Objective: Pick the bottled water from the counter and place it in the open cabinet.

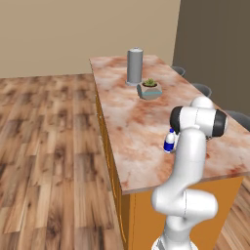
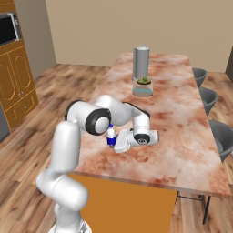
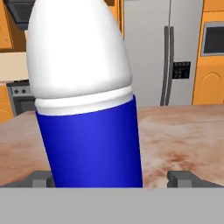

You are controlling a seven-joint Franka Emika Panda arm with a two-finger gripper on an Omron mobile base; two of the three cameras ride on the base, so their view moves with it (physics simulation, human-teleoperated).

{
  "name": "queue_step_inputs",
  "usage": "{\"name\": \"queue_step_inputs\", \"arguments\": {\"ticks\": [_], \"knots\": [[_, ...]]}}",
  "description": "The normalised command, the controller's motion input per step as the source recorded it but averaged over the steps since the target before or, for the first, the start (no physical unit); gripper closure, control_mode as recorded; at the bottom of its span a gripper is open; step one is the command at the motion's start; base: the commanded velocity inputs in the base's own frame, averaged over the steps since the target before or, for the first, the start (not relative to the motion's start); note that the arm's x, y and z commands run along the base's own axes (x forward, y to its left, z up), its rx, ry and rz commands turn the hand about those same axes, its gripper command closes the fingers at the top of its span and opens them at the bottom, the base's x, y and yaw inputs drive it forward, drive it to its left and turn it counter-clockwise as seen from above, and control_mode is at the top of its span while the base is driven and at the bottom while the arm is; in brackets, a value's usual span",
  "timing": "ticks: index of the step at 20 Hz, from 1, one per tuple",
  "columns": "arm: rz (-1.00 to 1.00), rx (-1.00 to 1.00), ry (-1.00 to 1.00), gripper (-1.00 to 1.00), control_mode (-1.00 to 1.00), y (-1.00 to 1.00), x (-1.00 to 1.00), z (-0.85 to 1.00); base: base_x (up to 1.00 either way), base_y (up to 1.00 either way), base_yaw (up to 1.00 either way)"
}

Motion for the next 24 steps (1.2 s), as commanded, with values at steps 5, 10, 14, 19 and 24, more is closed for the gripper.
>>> {"name": "queue_step_inputs", "arguments": {"ticks": [5,10,14,19,24], "knots": [[0.00,0.01,0.00,-1.00,-1.00,0.09,0.00,0.00,0.00,0.00,0.00],[0.00,0.00,0.00,-1.00,-1.00,0.00,0.00,0.00,0.00,0.00,0.00],[0.00,0.00,0.00,1.00,-1.00,0.00,0.00,0.00,0.00,0.00,0.00],[0.00,0.00,0.00,1.00,-1.00,0.00,0.00,0.00,0.00,0.00,0.00],[0.00,0.00,0.00,1.00,-1.00,-0.08,-0.07,0.06,0.00,0.00,0.00]]}}
